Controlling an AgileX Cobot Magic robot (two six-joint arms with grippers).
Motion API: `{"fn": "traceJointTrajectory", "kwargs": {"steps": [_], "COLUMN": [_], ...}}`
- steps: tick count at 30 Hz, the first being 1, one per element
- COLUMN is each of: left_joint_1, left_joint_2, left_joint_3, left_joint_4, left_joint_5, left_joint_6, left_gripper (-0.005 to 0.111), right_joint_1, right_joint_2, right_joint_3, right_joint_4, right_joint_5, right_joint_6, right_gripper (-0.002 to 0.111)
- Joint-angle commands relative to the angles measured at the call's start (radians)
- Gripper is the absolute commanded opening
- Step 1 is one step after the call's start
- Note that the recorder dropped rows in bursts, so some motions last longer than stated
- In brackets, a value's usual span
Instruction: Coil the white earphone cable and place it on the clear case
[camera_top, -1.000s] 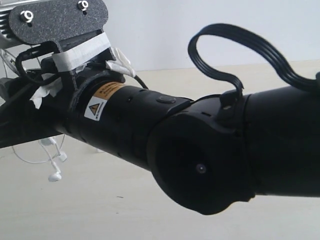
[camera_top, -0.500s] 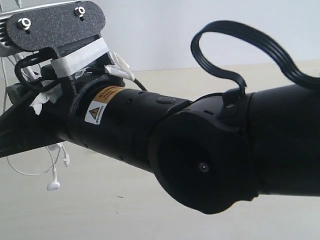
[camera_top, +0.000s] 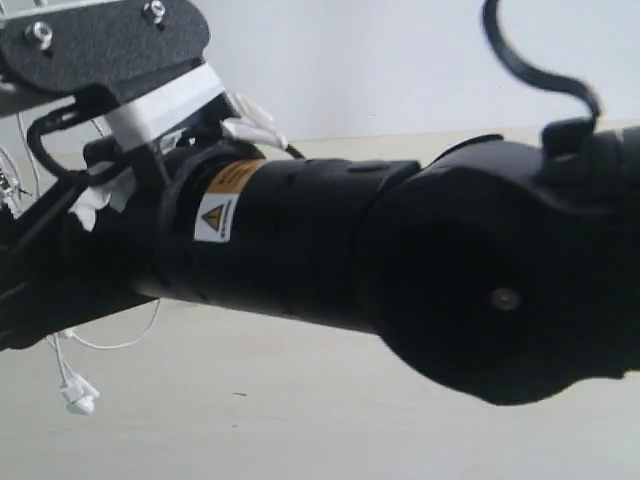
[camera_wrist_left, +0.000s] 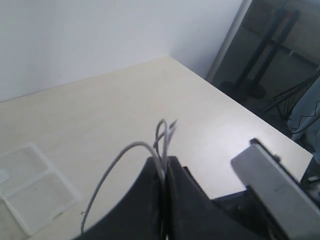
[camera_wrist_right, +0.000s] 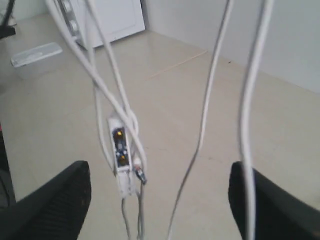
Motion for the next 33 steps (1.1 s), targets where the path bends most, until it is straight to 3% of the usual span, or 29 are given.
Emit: {"fn": "traceJointTrajectory", "kwargs": {"steps": [1,11,20,23,27,33], "left_joint_1": [-0.004,-0.004,-0.004,-0.004,-0.004,-0.004], "left_joint_2": [-0.003,-0.003,-0.003,-0.003,-0.003,-0.003], "left_joint_3": [-0.008,-0.008,-0.036,-0.039,-0.039,-0.039], "left_joint_4": [0.003,0.046,0.169,0.2,0.223,0.215], "left_joint_5": [0.017,0.147,0.237,0.256,0.286,0.305], "left_joint_6": [-0.002,0.091,0.103,0.105,0.11,0.14], "left_gripper": [0.0,0.0,0.0,0.0,0.0,0.0], "right_joint_1": [0.001,-0.001,-0.093,-0.095,-0.095,-0.095], "right_joint_2": [-0.076,-0.159,-0.266,-0.305,-0.329,-0.26], "right_joint_3": [-0.007,-0.007,-0.007,-0.007,-0.028,-0.172], "right_joint_4": [-0.004,-0.023,-0.06,-0.098,-0.105,-0.117], "right_joint_5": [0.043,0.205,0.362,0.379,0.421,0.693], "right_joint_6": [0.001,-0.058,-0.131,-0.162,-0.178,-0.197], "right_gripper": [0.074,0.074,0.073,0.069,0.055,0.054]}}
